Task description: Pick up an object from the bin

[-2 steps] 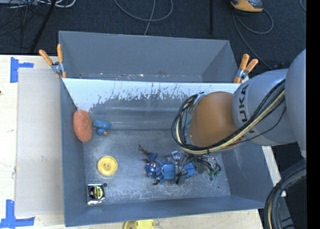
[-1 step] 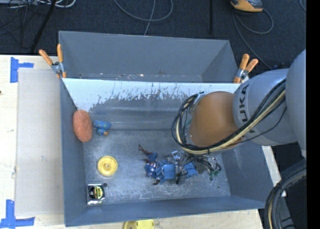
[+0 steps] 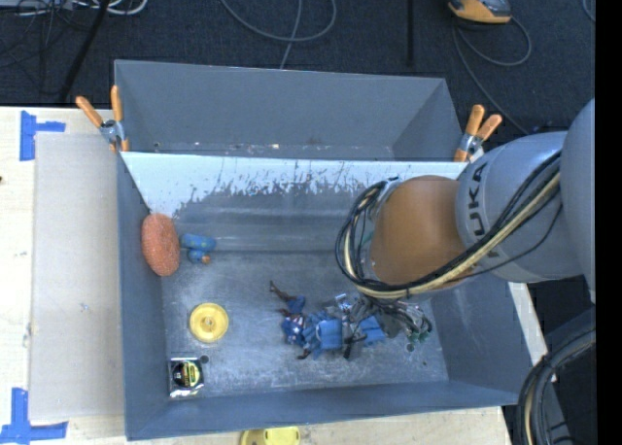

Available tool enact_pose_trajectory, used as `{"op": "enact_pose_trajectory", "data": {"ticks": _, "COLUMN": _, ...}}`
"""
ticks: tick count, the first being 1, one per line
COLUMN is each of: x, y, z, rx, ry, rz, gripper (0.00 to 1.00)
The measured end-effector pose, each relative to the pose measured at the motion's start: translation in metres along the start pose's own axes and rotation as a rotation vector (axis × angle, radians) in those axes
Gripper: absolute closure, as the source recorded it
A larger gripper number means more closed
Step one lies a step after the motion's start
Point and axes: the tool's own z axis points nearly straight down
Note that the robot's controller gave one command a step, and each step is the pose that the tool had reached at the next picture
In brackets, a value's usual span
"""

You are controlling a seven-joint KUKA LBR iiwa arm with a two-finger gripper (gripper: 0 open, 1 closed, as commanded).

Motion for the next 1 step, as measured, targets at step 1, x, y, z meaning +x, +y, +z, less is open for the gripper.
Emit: {"op": "enact_pose_trajectory", "data": {"ticks": 1, "x": 0.0014, "y": 0.0008, "z": -0.0215, "rx": -0.001, "ry": 0.004, "rz": 0.001, "gripper": 1.00}}
